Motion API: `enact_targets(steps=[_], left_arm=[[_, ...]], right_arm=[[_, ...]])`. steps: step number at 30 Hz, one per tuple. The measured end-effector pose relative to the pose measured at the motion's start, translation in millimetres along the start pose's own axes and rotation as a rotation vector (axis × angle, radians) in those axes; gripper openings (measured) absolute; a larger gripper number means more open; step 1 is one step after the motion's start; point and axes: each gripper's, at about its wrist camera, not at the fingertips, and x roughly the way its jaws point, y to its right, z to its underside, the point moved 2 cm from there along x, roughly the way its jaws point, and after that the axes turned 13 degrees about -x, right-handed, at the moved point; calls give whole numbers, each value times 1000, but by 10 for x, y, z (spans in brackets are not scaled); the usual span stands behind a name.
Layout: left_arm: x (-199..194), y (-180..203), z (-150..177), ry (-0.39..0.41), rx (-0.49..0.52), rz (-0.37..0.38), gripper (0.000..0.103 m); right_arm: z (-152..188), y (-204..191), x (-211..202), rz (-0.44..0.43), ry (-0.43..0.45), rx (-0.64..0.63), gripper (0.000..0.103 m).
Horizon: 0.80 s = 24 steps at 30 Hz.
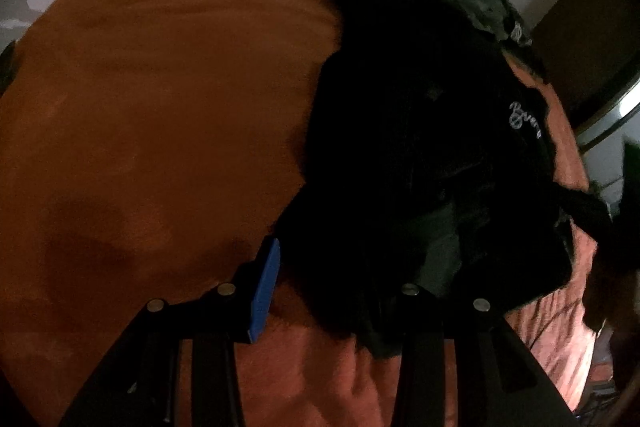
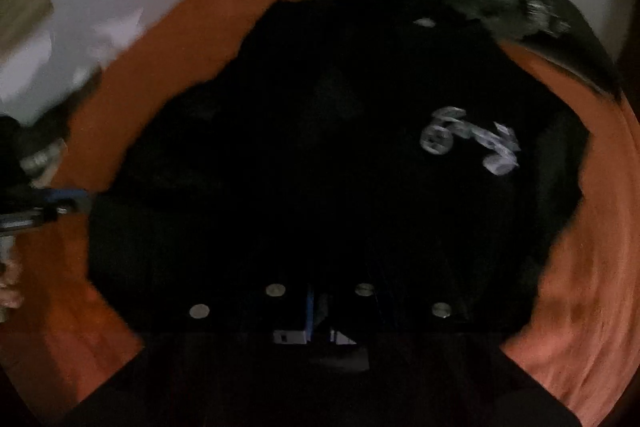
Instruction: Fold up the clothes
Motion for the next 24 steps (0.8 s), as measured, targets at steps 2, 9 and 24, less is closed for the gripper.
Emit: enact_targets(steps=[2, 9, 24], left_arm=[[-46, -62, -10, -2, -24, 31, 42], [-131, -103, -31, -20, 2, 50, 42], [49, 17, 37, -67, 86, 4, 42]], right_arm=[[292, 3, -329, -20, 46, 56, 4], [1411, -20, -1103, 56, 47, 160, 4], [2151, 274, -1648, 68, 27, 303, 4]])
